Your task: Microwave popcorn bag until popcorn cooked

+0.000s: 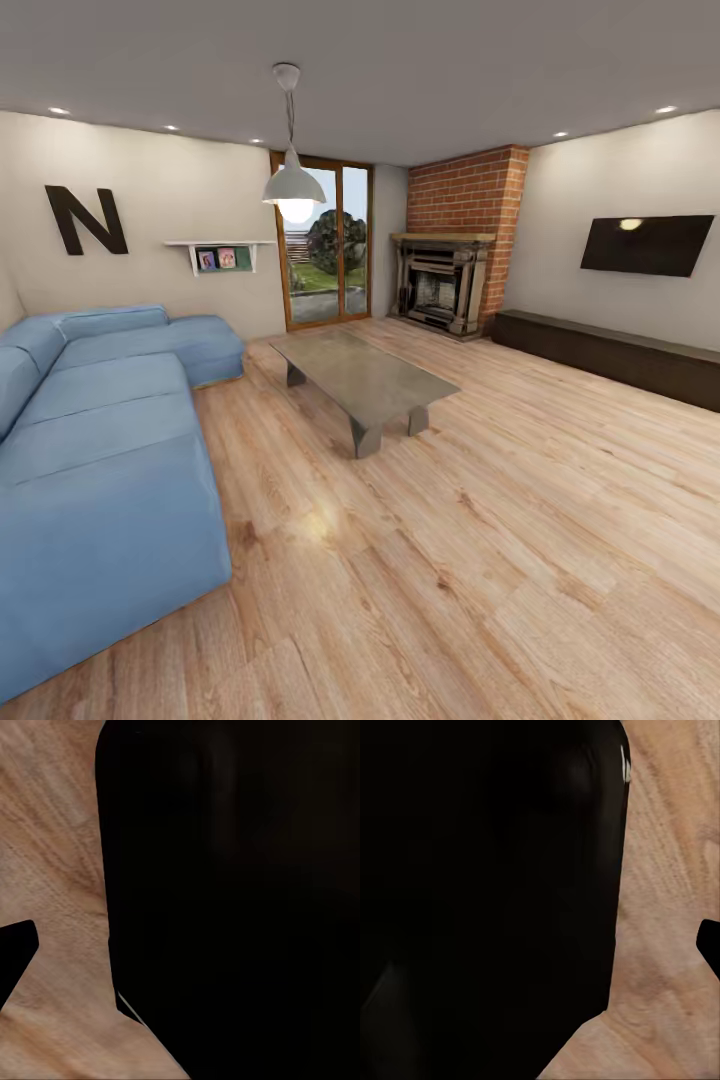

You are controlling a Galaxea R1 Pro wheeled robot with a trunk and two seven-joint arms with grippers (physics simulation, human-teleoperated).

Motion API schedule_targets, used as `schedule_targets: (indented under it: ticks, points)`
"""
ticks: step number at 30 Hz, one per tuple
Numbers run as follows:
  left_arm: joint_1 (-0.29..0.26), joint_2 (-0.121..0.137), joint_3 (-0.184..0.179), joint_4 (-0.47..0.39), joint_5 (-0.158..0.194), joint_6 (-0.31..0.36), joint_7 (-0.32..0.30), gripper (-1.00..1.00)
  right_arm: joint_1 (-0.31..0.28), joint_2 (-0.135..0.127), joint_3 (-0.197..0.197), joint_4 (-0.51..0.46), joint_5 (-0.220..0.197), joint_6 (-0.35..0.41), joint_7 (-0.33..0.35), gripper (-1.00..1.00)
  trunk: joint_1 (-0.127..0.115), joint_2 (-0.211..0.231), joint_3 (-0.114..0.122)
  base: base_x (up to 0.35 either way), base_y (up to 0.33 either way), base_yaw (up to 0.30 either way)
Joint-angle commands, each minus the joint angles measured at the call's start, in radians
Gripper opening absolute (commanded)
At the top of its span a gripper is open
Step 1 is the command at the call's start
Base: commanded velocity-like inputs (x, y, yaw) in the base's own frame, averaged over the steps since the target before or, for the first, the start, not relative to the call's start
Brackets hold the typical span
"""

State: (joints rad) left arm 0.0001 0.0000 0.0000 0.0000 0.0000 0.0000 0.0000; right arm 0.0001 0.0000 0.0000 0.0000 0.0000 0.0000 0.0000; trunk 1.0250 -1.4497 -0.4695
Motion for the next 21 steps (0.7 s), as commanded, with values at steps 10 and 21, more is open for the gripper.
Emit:
schedule_targets:
  ticks: [10,21]
  points:
    - [-0.002,-0.016,0.003,-0.020,-0.002,-0.009,-0.004,1.00,-0.022,-0.001,-0.001,-0.051,-0.003,-0.004,0.000,1.00,0.000,0.000,0.000,0.094,-0.009,0.000]
    - [-0.001,-0.017,0.003,-0.021,-0.002,-0.014,-0.003,1.00,-0.023,-0.002,-0.003,-0.060,-0.006,-0.005,0.000,1.00,0.000,0.000,0.000,0.121,-0.030,0.000]
